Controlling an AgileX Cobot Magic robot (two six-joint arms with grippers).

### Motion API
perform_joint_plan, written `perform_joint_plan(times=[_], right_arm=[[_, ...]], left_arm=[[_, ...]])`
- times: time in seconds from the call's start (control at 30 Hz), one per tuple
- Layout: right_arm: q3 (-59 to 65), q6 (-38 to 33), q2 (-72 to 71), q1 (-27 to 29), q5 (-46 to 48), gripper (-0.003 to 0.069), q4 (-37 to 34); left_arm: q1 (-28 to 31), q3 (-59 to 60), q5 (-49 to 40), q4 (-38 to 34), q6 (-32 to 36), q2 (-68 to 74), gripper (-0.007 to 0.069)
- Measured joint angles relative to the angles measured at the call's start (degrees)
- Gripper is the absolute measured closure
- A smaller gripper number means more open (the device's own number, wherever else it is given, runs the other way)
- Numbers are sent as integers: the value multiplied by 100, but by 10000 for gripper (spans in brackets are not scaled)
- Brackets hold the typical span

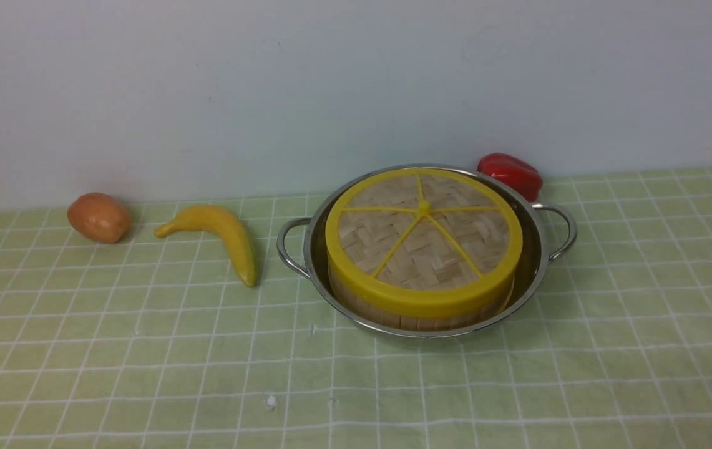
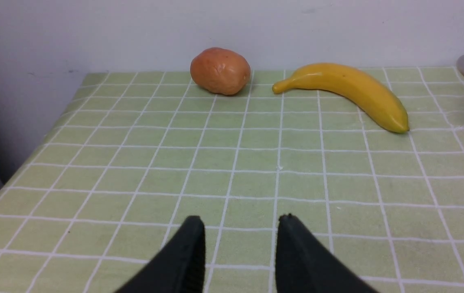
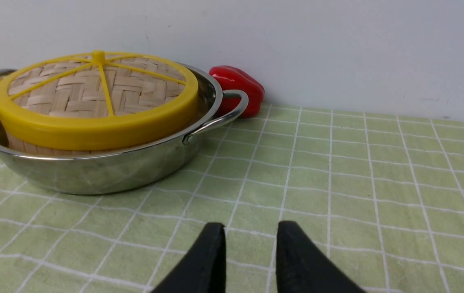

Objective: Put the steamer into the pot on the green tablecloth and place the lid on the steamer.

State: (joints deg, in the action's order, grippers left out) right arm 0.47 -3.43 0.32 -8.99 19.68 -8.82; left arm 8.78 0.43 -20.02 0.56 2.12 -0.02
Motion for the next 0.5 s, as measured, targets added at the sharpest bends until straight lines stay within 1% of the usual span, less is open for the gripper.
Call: perform_joint_plan(times=[0.5], right_arm=[[0, 0, 0, 0, 0, 419, 0]], left_arm=[[0, 0, 0, 0, 0, 0, 382]])
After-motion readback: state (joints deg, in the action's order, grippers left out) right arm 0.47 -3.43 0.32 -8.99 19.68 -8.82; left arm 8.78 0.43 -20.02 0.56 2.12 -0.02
